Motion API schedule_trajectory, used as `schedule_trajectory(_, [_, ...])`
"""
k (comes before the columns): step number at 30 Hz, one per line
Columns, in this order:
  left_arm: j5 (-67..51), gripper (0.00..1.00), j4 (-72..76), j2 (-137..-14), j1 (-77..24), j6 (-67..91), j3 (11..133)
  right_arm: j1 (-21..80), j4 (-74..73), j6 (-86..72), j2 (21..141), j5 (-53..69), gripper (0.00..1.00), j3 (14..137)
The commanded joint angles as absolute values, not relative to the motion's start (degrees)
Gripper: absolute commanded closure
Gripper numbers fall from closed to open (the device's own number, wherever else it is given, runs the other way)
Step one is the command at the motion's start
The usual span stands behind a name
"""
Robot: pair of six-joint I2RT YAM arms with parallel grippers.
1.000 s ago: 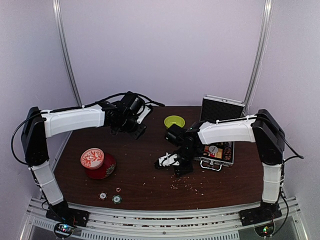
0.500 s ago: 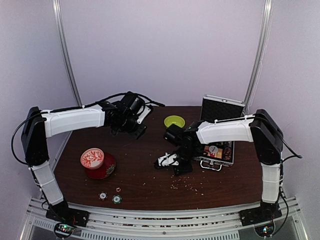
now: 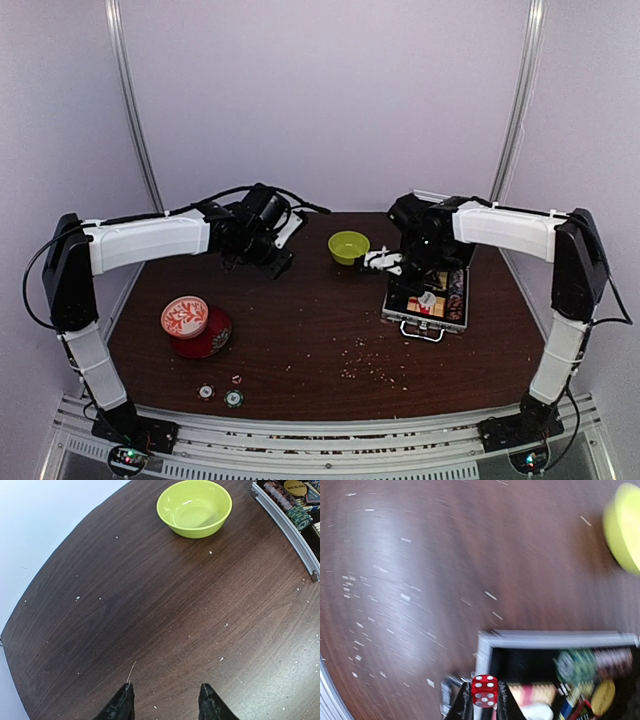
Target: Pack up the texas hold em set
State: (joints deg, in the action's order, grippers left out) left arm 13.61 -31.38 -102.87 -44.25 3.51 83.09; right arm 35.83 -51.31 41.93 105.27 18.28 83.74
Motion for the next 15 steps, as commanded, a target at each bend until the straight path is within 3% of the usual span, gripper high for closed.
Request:
schedule_trajectory(1, [12.32,0.56,-30.62,-103.75,-43.95,3.3,84.26,27.65,-53.25,39.66,103.8,16.28,0.87,83.05])
schedule_trajectory(15, [11.9,0.56,-30.85,-103.97,-43.95,3.34,84.53,22.09,-48.78,32.87,109.47,8.17,0.87,84.24])
